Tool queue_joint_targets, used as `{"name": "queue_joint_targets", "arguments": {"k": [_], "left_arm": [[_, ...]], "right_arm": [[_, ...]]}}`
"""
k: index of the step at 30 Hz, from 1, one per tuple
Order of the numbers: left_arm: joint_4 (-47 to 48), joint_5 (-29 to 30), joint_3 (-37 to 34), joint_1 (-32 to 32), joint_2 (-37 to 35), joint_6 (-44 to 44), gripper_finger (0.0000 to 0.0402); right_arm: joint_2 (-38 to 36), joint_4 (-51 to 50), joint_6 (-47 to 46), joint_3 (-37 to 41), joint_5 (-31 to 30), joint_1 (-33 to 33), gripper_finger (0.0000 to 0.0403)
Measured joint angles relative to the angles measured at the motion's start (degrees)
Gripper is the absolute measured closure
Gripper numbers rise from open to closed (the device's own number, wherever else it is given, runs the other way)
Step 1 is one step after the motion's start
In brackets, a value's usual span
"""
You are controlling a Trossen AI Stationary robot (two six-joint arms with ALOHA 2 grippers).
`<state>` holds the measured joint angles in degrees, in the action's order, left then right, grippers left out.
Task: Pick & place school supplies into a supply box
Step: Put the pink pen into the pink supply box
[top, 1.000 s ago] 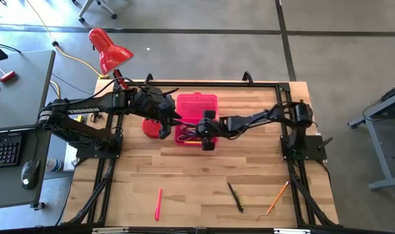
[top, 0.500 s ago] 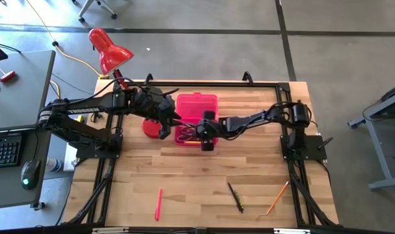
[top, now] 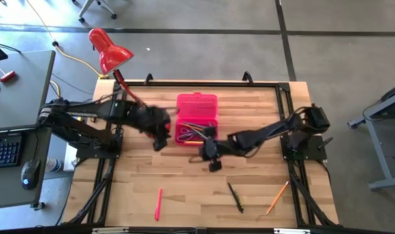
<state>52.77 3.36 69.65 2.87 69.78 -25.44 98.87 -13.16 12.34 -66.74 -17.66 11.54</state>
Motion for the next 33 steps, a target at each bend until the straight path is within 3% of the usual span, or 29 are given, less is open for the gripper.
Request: {"name": "queue_joint_targets", "arguments": {"k": [6,10,18,23,28,33], "left_arm": [[11.8,14.3,0.0,14.1,0.0,-19.9,0.0253],[15.9,16.5,-1.4,24.1,-0.1,-38.0,0.0253],[3.9,12.8,-13.2,39.0,1.4,-60.0,0.0253],[-7.8,3.7,-22.1,39.5,4.9,-68.4,0.0253],[-27.6,-7.9,-28.6,39.5,10.9,-72.7,0.0253],[-39.2,-9.7,-28.9,39.5,17.0,-75.8,0.0253]], "right_arm": [[-2.8,-5.5,-3.4,0.0,-6.9,6.9,0.0320],[-3.0,-6.8,-6.7,0.0,-13.1,10.2,0.0320],[-2.9,-8.2,-9.0,0.0,-14.8,13.0,0.0320],[-2.9,-8.3,-11.0,0.0,-14.9,13.0,0.0320],[-2.9,-8.3,-10.9,0.0,-14.8,12.6,0.0320],[-2.9,-8.5,-10.9,0.0,-14.4,11.8,0.0320]]}}
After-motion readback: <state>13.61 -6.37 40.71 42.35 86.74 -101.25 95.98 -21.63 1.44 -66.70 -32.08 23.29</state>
